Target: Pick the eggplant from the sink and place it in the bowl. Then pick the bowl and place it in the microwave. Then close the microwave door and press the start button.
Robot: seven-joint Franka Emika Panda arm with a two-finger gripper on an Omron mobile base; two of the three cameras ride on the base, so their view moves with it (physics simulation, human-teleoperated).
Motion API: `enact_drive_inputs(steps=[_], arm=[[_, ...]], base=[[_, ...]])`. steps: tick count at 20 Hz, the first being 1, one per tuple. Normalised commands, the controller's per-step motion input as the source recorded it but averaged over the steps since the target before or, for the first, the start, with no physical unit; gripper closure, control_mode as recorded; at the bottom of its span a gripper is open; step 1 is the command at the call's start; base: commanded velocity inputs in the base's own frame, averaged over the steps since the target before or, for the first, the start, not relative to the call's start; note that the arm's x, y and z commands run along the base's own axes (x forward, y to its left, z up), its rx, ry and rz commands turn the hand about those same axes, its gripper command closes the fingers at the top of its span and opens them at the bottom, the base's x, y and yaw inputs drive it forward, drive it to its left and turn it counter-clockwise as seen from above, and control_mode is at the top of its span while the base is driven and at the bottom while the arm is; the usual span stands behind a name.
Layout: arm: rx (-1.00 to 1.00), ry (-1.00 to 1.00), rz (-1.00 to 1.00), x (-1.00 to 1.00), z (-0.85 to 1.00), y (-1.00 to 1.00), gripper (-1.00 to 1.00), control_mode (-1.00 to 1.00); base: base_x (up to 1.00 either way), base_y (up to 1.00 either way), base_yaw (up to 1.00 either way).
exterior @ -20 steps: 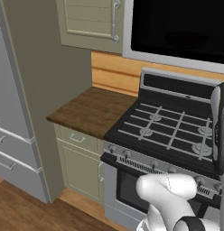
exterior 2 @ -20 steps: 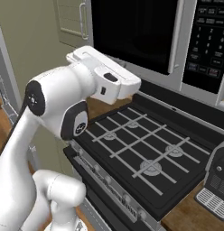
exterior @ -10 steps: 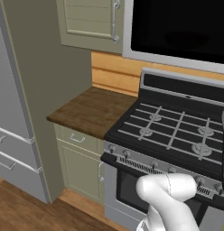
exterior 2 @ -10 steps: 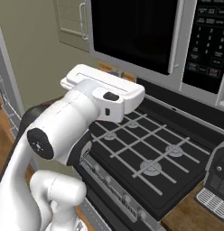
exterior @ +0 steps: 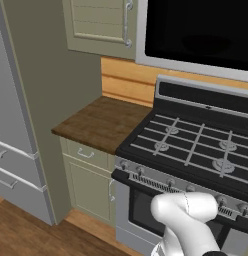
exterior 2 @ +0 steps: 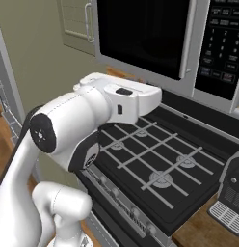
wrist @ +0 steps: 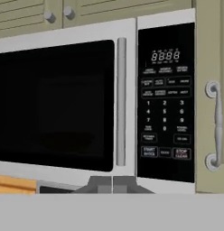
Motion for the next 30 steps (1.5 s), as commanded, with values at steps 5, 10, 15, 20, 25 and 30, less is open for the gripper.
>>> enact_drive_inputs(steps=[5,10,15,20,25,30], arm=[[0.0,0.0,-0.06,0.0,0.06,-0.28,1.0,-1.0],[0.09,0.0,0.0,0.01,0.09,-0.23,1.0,-1.0],[0.11,0.0,0.0,0.12,0.0,-0.2,1.0,-1.0],[0.06,0.0,0.0,0.04,0.0,-0.17,1.0,-1.0],[0.0,0.0,0.0,0.12,0.0,-0.03,1.0,-1.0],[0.0,0.0,0.0,0.25,0.0,0.0,1.0,-1.0]], base=[[0.0,0.0,0.0],[0.0,0.0,0.0],[0.0,0.0,0.0],[0.0,0.0,0.0],[0.0,0.0,0.0],[0.0,0.0,0.0]])
